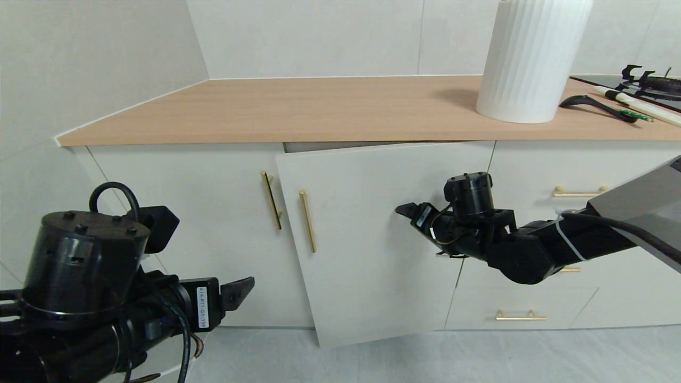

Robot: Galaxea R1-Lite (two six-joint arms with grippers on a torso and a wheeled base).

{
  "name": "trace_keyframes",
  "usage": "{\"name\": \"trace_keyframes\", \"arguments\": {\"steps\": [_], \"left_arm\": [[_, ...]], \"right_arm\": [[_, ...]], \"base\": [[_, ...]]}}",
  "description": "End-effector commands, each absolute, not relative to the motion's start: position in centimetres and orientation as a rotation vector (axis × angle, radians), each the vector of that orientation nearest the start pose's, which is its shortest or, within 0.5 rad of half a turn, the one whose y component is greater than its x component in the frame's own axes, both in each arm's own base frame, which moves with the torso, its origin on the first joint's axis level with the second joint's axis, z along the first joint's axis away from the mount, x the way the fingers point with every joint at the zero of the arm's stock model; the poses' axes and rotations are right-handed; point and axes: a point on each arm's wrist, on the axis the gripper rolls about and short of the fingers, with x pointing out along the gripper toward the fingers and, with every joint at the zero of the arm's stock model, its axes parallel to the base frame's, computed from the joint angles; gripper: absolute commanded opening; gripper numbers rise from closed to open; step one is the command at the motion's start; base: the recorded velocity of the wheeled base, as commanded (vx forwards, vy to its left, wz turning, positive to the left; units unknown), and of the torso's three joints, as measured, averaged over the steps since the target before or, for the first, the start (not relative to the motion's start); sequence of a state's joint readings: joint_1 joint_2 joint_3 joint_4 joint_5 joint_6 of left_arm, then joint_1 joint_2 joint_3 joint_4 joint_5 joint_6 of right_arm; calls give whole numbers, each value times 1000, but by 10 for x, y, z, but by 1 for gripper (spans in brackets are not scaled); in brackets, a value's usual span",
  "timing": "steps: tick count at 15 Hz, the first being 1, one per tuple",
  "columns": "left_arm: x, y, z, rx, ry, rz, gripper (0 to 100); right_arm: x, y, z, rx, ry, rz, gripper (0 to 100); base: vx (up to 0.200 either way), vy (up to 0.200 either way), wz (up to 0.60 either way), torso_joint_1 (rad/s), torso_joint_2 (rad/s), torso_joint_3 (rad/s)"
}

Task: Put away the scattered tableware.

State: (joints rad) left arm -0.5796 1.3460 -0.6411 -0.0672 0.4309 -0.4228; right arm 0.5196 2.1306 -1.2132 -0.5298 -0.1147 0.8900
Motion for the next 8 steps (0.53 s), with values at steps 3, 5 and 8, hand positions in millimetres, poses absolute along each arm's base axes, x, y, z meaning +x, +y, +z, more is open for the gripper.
{"name": "trace_keyframes", "arguments": {"steps": [3,5,8], "left_arm": [[171,-101,173,-95,589,-19,100],[171,-101,173,-94,589,-20,100],[172,-102,172,-91,592,-19,100]], "right_arm": [[377,205,117,746,495,162,100],[383,204,117,747,464,125,100],[392,198,117,750,433,84,100]], "base": [[0,0,0,0,0,0],[0,0,0,0,0,0],[0,0,0,0,0,0]]}}
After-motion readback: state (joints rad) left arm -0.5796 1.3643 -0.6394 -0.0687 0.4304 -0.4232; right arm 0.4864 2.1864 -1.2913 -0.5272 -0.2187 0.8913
